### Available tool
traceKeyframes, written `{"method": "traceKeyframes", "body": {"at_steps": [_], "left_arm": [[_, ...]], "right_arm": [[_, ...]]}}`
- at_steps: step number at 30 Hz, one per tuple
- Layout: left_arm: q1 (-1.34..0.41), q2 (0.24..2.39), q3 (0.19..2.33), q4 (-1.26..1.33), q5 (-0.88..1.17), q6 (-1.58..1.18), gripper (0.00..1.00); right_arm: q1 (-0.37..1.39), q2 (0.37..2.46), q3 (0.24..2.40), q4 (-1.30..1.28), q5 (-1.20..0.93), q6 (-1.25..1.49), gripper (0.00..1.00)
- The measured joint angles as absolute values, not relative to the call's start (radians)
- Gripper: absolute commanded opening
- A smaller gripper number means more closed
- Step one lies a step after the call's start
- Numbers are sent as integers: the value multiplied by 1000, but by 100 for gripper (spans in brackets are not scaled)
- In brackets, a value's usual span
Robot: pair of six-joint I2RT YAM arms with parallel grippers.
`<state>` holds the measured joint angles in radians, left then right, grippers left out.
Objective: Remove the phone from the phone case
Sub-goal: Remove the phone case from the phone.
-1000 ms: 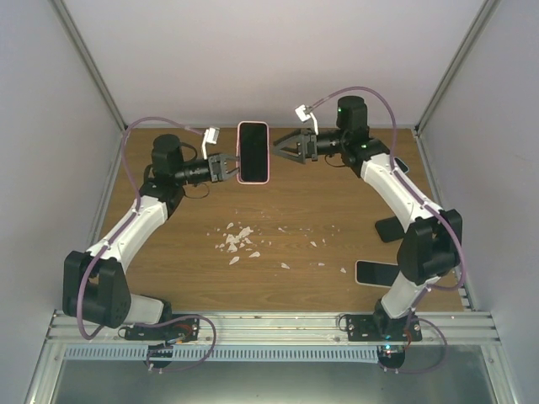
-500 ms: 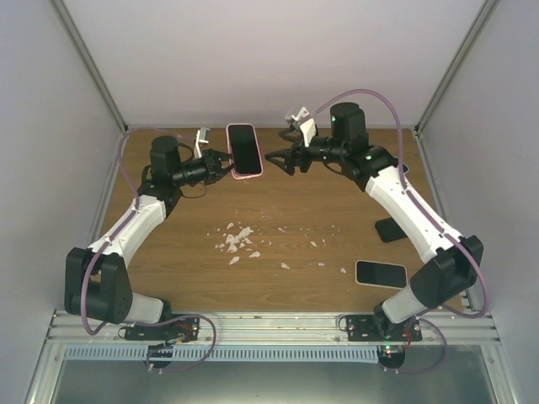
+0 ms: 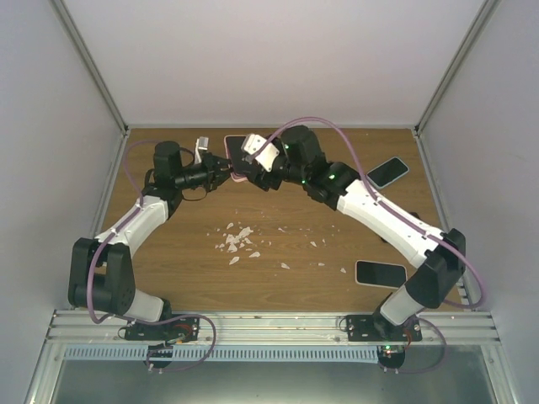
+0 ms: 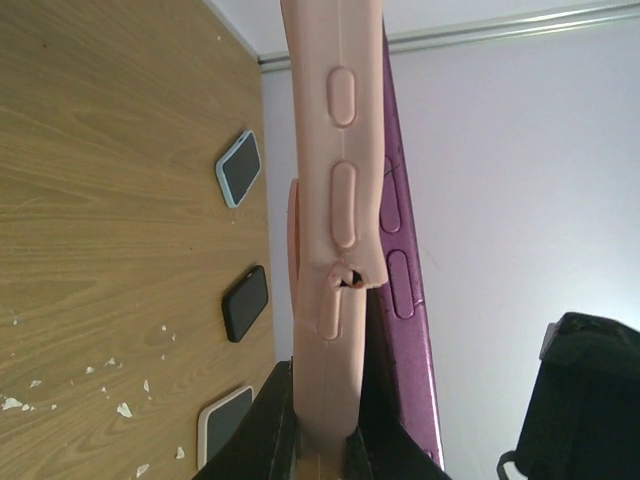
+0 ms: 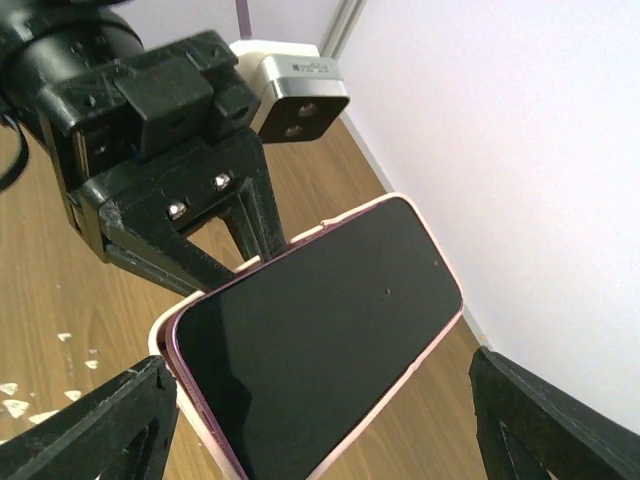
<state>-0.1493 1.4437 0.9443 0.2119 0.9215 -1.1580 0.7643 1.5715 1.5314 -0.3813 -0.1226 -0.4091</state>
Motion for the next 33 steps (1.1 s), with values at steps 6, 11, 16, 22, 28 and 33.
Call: {"method": "traceKeyframes", "body": {"at_steps": [6, 11, 16, 22, 28, 33], "left_arm": [[-141, 1446, 923, 229, 922, -1203, 0], [-140, 1447, 921, 235, 922, -1220, 0], [-140, 1447, 919, 245, 921, -1223, 0], [-136, 1447, 910, 245, 909, -1224, 0], [-133, 1447, 910, 248, 887, -1229, 0], [-134, 1447, 910, 252, 877, -1235, 0]], "right_arm": [[833, 1618, 1525, -366, 2, -465, 77], [871, 1634, 1510, -336, 83, -509, 75], [891, 1649, 1501, -301, 151, -545, 73], [910, 1662, 1481, -251, 213, -581, 67], [936, 1672, 1439, -157, 298, -653, 48], [952, 1674, 1382, -52, 358, -734, 42]]}}
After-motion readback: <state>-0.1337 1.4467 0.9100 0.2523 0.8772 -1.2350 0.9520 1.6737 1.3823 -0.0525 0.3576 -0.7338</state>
